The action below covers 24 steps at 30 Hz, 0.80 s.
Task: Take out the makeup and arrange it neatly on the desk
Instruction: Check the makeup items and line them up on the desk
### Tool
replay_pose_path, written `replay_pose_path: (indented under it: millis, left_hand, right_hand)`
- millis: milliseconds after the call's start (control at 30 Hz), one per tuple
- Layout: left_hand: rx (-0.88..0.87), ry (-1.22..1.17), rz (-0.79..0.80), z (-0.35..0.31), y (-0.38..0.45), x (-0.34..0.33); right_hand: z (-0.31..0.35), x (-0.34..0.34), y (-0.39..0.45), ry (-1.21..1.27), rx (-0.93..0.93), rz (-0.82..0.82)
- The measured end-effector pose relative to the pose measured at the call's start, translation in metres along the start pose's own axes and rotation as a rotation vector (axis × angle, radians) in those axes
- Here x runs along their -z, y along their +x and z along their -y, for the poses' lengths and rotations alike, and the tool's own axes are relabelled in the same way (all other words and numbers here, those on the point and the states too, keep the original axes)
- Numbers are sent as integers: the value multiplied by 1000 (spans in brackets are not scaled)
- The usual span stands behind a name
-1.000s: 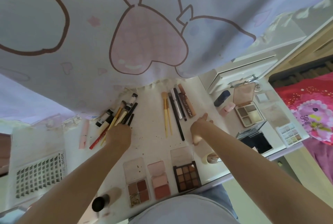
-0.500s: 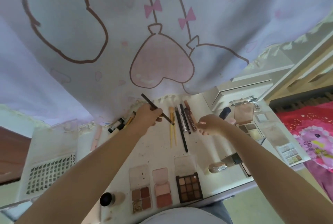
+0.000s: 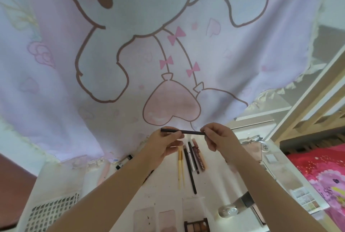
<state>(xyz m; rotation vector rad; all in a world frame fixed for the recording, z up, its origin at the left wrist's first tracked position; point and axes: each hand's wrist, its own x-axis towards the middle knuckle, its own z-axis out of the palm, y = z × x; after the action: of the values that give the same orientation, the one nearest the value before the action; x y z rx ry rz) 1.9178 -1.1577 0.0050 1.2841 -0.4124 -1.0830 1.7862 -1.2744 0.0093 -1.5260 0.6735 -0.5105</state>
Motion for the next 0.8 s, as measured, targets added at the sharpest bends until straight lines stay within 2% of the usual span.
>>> replay_pose_path:
  millis: [33, 100, 200, 267, 367, 467, 667, 800]
  left_hand:
    - [-36, 73, -27, -1, 0, 2]
    - [-138, 383, -44, -3, -1, 6]
    - [-317, 1033, 54, -7, -1, 8]
    - [-407, 1333, 116, -12, -2, 5]
    - [-473, 1509, 183, -24, -7, 2]
    - [-500, 1643, 259, -33, -10, 5]
    - [-550, 1781, 207, -42, -6, -1]
    - [-560, 1794, 171, -43, 1, -4]
  right_hand:
    - [5, 2, 0, -7, 5, -17]
    - [13, 6, -2, -62, 13, -18]
    - [22, 7, -3, -217, 17, 2]
    - [28, 6, -4, -365, 19, 45]
    - [41, 10, -9, -560, 9, 175]
    - [49, 16, -10, -606, -1, 223]
    - [51, 18, -8, -550, 67, 248]
    - [51, 19, -6, -531, 96, 232]
